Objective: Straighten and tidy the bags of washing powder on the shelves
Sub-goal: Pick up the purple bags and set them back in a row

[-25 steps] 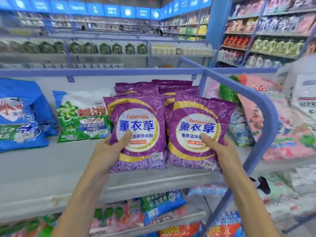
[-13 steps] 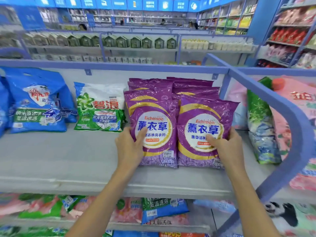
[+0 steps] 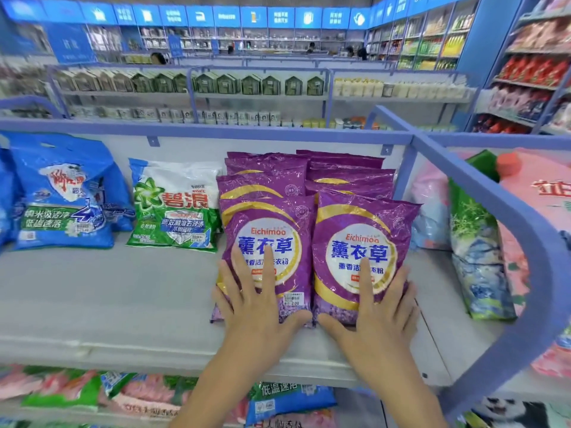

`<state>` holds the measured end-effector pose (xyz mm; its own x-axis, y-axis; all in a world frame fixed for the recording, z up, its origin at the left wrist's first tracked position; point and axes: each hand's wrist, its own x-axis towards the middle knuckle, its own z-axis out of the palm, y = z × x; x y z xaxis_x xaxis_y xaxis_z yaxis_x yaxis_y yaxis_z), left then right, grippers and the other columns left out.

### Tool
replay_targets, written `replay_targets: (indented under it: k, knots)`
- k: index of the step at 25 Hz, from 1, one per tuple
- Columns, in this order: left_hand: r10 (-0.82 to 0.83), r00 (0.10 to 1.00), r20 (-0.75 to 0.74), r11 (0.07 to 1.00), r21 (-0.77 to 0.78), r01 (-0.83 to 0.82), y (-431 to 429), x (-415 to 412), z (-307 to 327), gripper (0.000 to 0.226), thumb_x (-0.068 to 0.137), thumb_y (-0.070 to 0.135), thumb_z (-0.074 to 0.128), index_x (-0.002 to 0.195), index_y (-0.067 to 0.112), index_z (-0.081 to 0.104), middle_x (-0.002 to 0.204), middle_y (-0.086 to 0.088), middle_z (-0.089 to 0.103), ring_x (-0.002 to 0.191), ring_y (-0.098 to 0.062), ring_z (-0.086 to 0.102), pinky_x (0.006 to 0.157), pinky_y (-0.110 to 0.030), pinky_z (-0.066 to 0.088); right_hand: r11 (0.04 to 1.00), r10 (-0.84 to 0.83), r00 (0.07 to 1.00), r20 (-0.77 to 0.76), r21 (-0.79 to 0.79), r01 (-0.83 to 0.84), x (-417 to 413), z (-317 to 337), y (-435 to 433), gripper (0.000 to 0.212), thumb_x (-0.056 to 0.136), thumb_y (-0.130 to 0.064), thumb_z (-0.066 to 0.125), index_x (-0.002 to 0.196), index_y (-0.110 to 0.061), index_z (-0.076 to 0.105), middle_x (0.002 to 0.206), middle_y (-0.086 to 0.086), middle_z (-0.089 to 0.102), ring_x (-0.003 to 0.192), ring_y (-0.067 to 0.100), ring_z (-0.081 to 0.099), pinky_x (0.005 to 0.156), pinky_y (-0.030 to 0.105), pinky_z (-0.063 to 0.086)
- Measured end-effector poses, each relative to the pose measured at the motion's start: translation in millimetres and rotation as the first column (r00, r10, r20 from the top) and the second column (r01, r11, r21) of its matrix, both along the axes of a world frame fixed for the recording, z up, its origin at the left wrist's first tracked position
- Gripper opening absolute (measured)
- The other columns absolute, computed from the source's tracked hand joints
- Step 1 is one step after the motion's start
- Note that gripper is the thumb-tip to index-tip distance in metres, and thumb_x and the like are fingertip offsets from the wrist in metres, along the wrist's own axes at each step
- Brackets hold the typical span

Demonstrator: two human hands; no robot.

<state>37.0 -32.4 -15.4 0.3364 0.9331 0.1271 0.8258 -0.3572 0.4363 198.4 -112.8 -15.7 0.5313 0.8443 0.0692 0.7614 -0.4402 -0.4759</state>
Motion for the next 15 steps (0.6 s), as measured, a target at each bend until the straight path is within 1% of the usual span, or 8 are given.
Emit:
replay_targets:
  k: [2,3,4,5,7,8,12,15]
  knots:
    - [0.013,1.0,-0.021,1.0,0.006,-0.013,10.4,4.0,-7.8,0.11,0.066,0.099,0.015,0.141,0.045,-0.045,0.145,-0.006,-0.06,0.142,-0.042,-0.043,0.118,-0.067,-0.007,0.999,-0.013,1.0,0.016,-0.038,0.014,5.4,1.2,11.9,0.119,0.078,-0.084,0.052,0.142,-0.047,-0.042,0.141,0.01,-0.058,0.146,0.04,-0.031,0.121,0.057,-0.004]
    - [0.019,0.999,-0.035,0.999,0.045,-0.017,13.7,5.8,-10.1,0.108,0.07,0.096,0.019,0.144,0.046,-0.041,0.148,-0.008,-0.057,0.144,-0.045,-0.039,0.117,-0.069,-0.004,0.999,-0.02,1.0,0.022,-0.043,0.021,7.1,0.7,16.3,0.12,0.078,-0.084,0.053,0.142,-0.047,-0.042,0.14,0.01,-0.058,0.146,0.04,-0.031,0.121,0.057,-0.004]
    - [0.031,0.999,-0.043,0.996,0.08,-0.027,15.6,7.4,-10.4,0.106,0.07,0.096,0.016,0.146,0.046,-0.037,0.151,-0.009,-0.054,0.145,-0.047,-0.035,0.115,-0.07,-0.001,0.999,-0.026,0.999,0.027,-0.044,0.028,8.1,0.5,19.4,0.12,0.077,-0.084,0.053,0.142,-0.047,-0.042,0.14,0.011,-0.058,0.146,0.04,-0.031,0.12,0.058,-0.003]
    - [0.036,0.998,-0.052,0.996,0.078,-0.031,16.8,9.0,-9.6,0.106,0.066,0.098,0.01,0.146,0.047,-0.037,0.15,-0.009,-0.054,0.145,-0.047,-0.034,0.114,-0.071,-0.001,0.999,-0.03,0.999,0.032,-0.044,0.032,8.5,0.0,21.9,0.121,0.077,-0.084,0.053,0.142,-0.047,-0.042,0.141,0.012,-0.057,0.146,0.041,-0.03,0.121,0.058,-0.002]
    - [0.028,0.997,-0.076,0.999,0.043,-0.025,17.7,10.3,-8.4,0.108,0.057,0.099,0.001,0.142,0.048,-0.042,0.145,-0.008,-0.06,0.143,-0.047,-0.039,0.115,-0.071,-0.003,0.999,-0.034,0.999,0.041,-0.036,0.036,8.4,0.2,24.3,0.121,0.075,-0.085,0.053,0.141,-0.047,-0.042,0.145,0.013,-0.053,0.147,0.042,-0.027,0.121,0.059,0.0]
    - [0.02,0.997,-0.078,0.999,0.033,-0.017,17.5,10.3,-6.5,0.108,0.057,0.099,0.001,0.141,0.048,-0.042,0.144,-0.007,-0.061,0.142,-0.047,-0.04,0.115,-0.07,-0.004,0.999,-0.035,0.998,0.046,-0.028,0.036,8.9,-0.1,24.0,0.122,0.075,-0.085,0.053,0.142,-0.047,-0.041,0.147,0.013,-0.051,0.148,0.041,-0.026,0.121,0.058,0.001]
    - [0.001,0.998,-0.069,1.0,0.008,0.0,16.0,7.5,-3.5,0.111,0.061,0.099,0.013,0.147,0.048,-0.036,0.146,-0.004,-0.06,0.143,-0.046,-0.039,0.115,-0.07,-0.005,1.0,-0.016,1.0,0.017,0.016,0.016,8.7,-0.5,19.1,0.122,0.075,-0.082,0.058,0.15,-0.046,-0.03,0.154,0.013,-0.045,0.149,0.041,-0.024,0.121,0.058,-0.002]
    - [0.003,0.999,-0.043,1.0,0.019,-0.002,12.7,6.3,-4.5,0.111,0.069,0.097,0.029,0.153,0.048,-0.026,0.152,-0.002,-0.054,0.146,-0.043,-0.036,0.118,-0.067,-0.005,0.999,-0.003,1.0,0.016,0.041,0.002,8.3,1.0,17.0,0.121,0.075,-0.082,0.059,0.154,-0.044,-0.025,0.157,0.014,-0.04,0.15,0.041,-0.021,0.121,0.059,-0.001]
